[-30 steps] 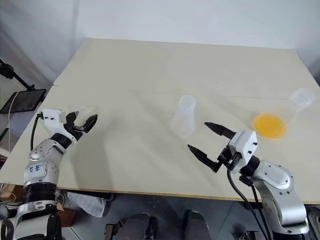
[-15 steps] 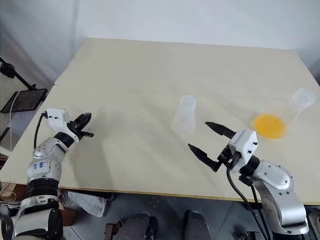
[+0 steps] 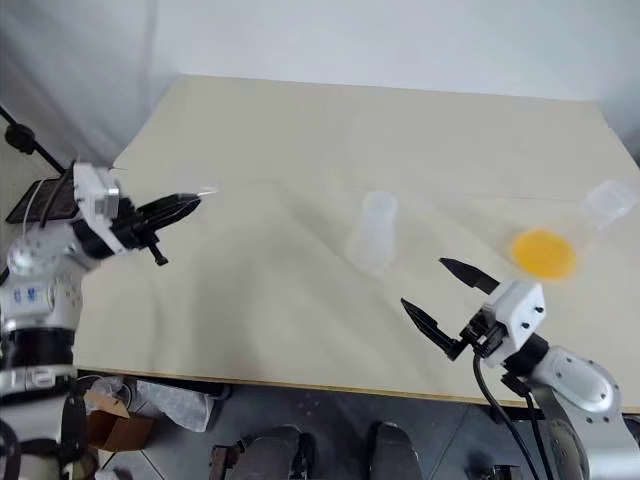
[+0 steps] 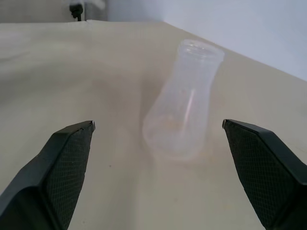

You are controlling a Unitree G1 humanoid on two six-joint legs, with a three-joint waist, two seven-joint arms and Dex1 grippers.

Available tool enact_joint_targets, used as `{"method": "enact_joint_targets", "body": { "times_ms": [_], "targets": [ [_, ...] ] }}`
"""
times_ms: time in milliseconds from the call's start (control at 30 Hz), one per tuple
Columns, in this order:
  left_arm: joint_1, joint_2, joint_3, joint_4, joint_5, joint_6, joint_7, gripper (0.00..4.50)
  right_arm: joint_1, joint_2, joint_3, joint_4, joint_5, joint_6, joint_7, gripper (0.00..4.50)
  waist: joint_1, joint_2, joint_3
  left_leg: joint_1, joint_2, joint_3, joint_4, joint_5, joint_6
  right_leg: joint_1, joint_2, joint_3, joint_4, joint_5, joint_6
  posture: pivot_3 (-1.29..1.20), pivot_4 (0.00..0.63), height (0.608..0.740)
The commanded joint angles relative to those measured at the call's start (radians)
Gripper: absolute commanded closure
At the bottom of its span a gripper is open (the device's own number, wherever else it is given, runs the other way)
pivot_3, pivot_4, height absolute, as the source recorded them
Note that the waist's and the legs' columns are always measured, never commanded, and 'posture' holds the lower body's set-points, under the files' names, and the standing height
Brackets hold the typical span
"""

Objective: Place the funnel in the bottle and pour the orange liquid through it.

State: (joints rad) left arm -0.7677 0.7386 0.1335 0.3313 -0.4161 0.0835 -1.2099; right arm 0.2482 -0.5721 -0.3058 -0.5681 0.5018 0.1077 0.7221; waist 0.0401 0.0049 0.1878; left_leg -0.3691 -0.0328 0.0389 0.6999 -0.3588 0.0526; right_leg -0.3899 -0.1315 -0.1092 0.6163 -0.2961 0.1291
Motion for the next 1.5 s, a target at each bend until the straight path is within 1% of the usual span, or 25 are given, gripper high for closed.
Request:
{"method": "enact_joint_targets", "body": {
  "times_ms": [33,133,200,267,367,467,667,800,933,1067,1233,1500],
  "targets": [
    [-0.155,-0.008,-0.104,0.037,0.057,-0.029,-0.122,4.48,0.03,0.016,-0.043,-0.045,-0.006,-0.031,-0.025,0.0,-0.002,0.0,0.0,0.0,-0.001,0.0,0.0,0.0,0.0,0.0,0.0,0.001,0.0,0.0,0.0,0.0,0.15,0.74],
    [-0.327,-0.025,-0.243,0.139,0.216,-0.079,-0.149,4.48,0.059,0.029,-0.057,-0.052,-0.016,-0.043,-0.032,0.0,-0.008,0.0,0.0,0.0,-0.001,0.001,-0.001,0.0,0.0,-0.001,0.001,0.0,0.0,0.0,0.0,0.0,0.15,0.74],
    [-0.439,-0.093,-0.265,0.187,0.216,-0.01,-0.125,4.48,0.071,0.038,-0.061,-0.057,-0.022,-0.051,-0.042,0.0,-0.011,0.0,0.0,-0.001,0.0,0.003,-0.001,0.0,0.001,-0.002,0.002,0.0,0.0,0.0,0.0,0.0,0.15,0.74],
    [-0.512,-0.15,-0.286,0.248,0.234,-0.029,-0.132,4.48,0.08,0.047,-0.058,-0.066,-0.028,-0.055,-0.05,0.0,-0.013,0.0,0.0,-0.002,0.0,0.003,-0.001,0.001,0.001,-0.002,0.002,0.0,-0.001,0.0,0.001,0.0,0.15,0.74],
    [-0.563,-0.212,-0.321,0.328,0.284,-0.113,-0.142,4.48,0.09,0.058,-0.05,-0.081,-0.037,-0.059,-0.065,0.0,-0.016,0.0,0.0,-0.002,0.0,0.003,-0.001,0.001,0.001,-0.002,0.001,0.001,-0.002,0.0,0.001,0.0,0.15,0.74],
    [-0.603,-0.278,-0.328,0.369,0.292,-0.127,-0.143,4.48,0.101,0.067,-0.045,-0.093,-0.044,-0.06,-0.075,0.0,-0.017,0.0,0.001,-0.002,0.001,0.004,-0.002,0.001,0.001,-0.002,0.002,0.001,-0.003,0.0,0.001,0.0,0.15,0.74],
    [-0.652,-0.341,-0.351,0.455,0.355,-0.22,-0.124,4.48,0.117,0.083,-0.038,-0.114,-0.054,-0.06,-0.097,0.0,-0.014,0.0,0.001,-0.003,0.001,0.004,-0.001,0.001,0.001,-0.002,0.002,0.001,-0.004,0.0,0.001,0.0,0.15,0.74],
    [-0.65,-0.397,-0.36,0.474,0.382,-0.233,-0.089,4.48,0.14,0.107,-0.031,-0.135,-0.07,-0.071,-0.123,0.0,-0.008,0.0,0.001,-0.003,0.001,0.003,-0.001,0.001,0.002,-0.001,0.001,0.001,-0.004,0.0,0.002,0.0,0.15,0.74],
    [-0.656,-0.411,-0.376,0.498,0.418,-0.269,-0.092,4.48,0.152,0.12,-0.024,-0.151,-0.081,-0.071,-0.132,0.0,-0.012,0.0,0.001,-0.003,0.001,0.004,-0.001,0.001,0.002,-0.002,0.001,0.001,-0.004,0.0,0.002,0.0,0.15,0.74],
    [-0.69,-0.416,-0.394,0.557,0.467,-0.336,-0.062,4.48,0.159,0.126,-0.028,-0.157,-0.086,-0.075,-0.142,0.0,-0.013,0.0,0.001,-0.003,0.001,0.004,-0.001,0.001,0.002,-0.002,0.002,0.001,-0.004,0.0,0.002,0.0,0.15,0.74],
    [-0.718,-0.432,-0.365,0.591,0.452,-0.338,-0.064,4.48,0.163,0.132,-0.022,-0.161,-0.093,-0.081,-0.152,0.0,-0.011,0.0,0.001,-0.003,0.001,0.004,-0.001,0.001,0.002,-0.002,0.001,0.001,-0.004,0.0,0.002,0.0,0.15,0.74],
    [-0.723,-0.4,-0.375,0.605,0.473,-0.36,-0.098,4.48,0.164,0.132,-0.026,-0.159,-0.094,-0.085,-0.153,0.0,-0.013,0.0,0.001,-0.003,0.001,0.004,-0.001,0.001,0.002,-0.002,0.001,0.001,-0.004,0.0,0.002,0.0,0.15,0.74]
  ]
}}
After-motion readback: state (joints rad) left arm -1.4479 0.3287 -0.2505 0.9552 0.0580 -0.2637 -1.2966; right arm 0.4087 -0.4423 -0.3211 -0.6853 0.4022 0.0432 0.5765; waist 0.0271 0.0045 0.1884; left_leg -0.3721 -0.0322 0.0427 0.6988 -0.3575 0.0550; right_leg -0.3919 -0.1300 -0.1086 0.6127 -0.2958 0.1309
